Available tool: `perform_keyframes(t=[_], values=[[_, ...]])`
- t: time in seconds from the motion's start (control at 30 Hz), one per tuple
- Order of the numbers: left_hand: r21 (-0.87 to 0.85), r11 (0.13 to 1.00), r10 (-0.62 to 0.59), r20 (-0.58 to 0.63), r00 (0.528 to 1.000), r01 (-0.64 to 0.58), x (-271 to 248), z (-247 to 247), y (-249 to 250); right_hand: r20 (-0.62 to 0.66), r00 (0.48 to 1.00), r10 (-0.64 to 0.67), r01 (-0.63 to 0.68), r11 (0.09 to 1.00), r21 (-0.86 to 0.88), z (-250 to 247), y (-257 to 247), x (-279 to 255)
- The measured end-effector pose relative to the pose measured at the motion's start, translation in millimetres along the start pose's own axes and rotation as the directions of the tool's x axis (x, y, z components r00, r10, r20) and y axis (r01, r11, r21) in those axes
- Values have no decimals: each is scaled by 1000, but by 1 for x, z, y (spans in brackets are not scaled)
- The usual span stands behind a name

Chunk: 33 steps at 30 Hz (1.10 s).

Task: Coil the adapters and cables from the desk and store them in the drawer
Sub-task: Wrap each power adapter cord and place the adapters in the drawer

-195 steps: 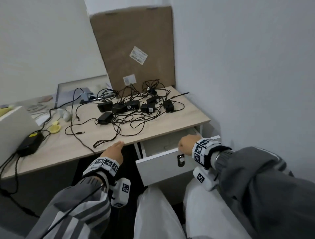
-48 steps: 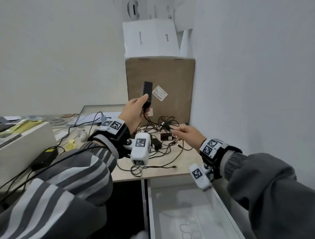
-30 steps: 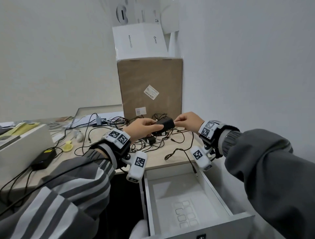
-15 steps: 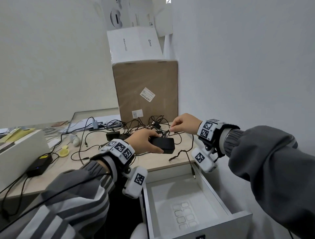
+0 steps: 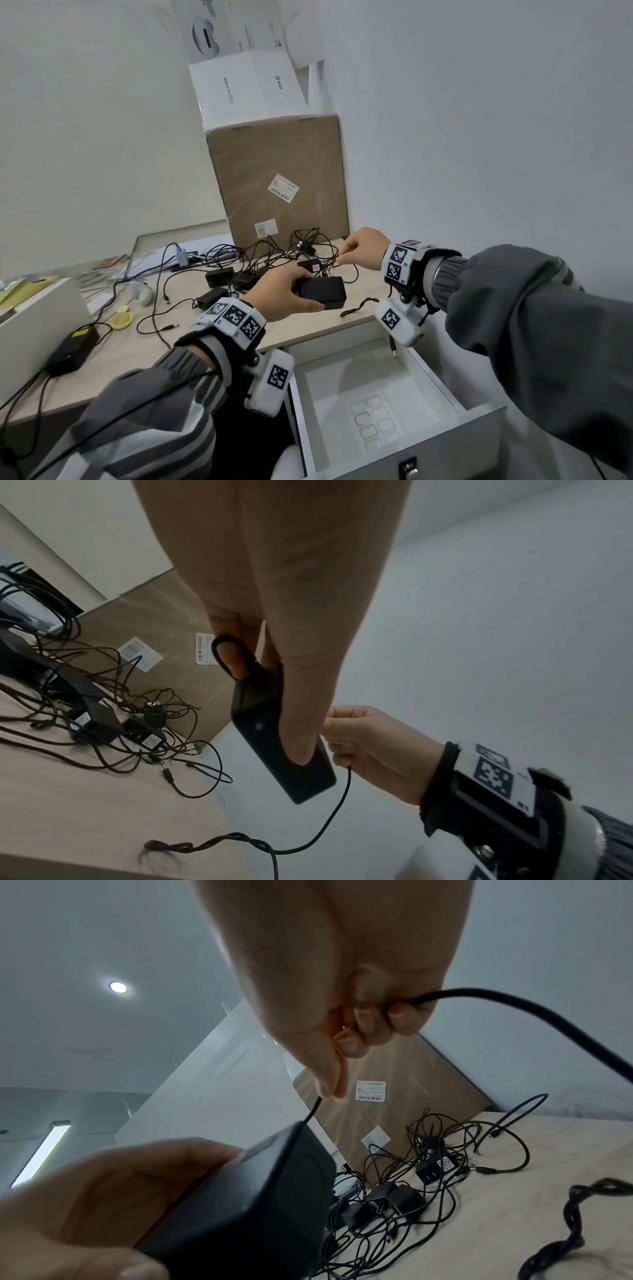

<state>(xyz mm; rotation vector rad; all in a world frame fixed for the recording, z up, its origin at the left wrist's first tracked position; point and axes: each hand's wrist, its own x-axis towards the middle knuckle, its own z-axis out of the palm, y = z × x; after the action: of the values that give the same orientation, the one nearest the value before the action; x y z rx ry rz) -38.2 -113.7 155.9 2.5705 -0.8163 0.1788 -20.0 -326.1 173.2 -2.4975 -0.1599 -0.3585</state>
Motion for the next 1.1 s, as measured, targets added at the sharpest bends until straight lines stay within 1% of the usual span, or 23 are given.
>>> perform_keyframes(t=[0.13, 0.2, 0.37, 0.47, 0.5, 0.57, 0.63, 0.67, 0.73, 0.8, 0.83, 0.87, 0.9, 0.93, 0.97, 1.0, 1.07, 1.1], values=[[31, 999, 6, 18, 1000, -6, -1, 2, -6, 11, 1000, 21, -21, 1000, -3, 3, 1, -4], [39, 999, -6, 1, 1000, 6, -2, 3, -8, 13, 1000, 19, -19, 1000, -8, 5, 1, -4], [153, 983, -97, -29, 995, 100, -1, 7, -8, 13, 1000, -22, 22, 1000, -20, 10, -8, -7], [220, 959, -170, -67, 983, 181, 1, 6, -4, 57, 997, -49, 51, 998, -36, 14, -13, -9], [211, 956, -190, -88, 978, 204, 3, 5, -5, 75, 995, -59, 63, 997, -45, 16, -15, -10], [130, 956, -243, -147, 959, 262, 6, 5, -6, 82, 992, -91, 97, 993, -67, 20, -18, -11], [41, 953, -281, -247, 928, 299, 8, 4, -7, 83, 989, -124, 127, 991, -31, 22, -23, -15], [-17, 944, -320, -294, 901, 330, 10, 4, -11, 89, 987, -137, 137, 991, -1, 24, -25, -17], [-178, 906, -423, -361, 831, 384, 12, 2, -19, 108, 981, -160, 154, 986, 60, 30, -25, -21], [-384, 823, -551, -365, 750, 418, 18, 1, -31, 128, 978, -166, 147, 978, 146, 39, -22, -24], [-520, 754, -615, -347, 708, 401, 19, -1, -35, 146, 975, -169, 142, 974, 174, 43, -20, -26], [-662, 667, -666, -321, 674, 343, 19, -3, -37, 171, 970, -171, 138, 972, 191, 48, -16, -28], [-784, 568, -689, -286, 666, 251, 20, -5, -36, 194, 965, -176, 135, 969, 209, 53, -13, -30], [-873, 465, -679, -243, 693, 150, 20, -6, -34, 212, 961, -179, 128, 964, 233, 56, -10, -32], [-929, 366, -646, -206, 735, 61, 19, -8, -31, 222, 958, -182, 121, 958, 260, 58, -7, -34], [-960, 279, -602, -176, 779, -2, 18, -11, -27, 223, 957, -186, 121, 953, 277, 60, -3, -35], [-989, 137, -483, -118, 867, -58, 12, -17, -13, 228, 957, -182, 122, 960, 253, 62, 3, -35], [-995, 85, -427, -89, 900, -58, 10, -20, -7, 238, 956, -172, 117, 966, 229, 63, 6, -34]])
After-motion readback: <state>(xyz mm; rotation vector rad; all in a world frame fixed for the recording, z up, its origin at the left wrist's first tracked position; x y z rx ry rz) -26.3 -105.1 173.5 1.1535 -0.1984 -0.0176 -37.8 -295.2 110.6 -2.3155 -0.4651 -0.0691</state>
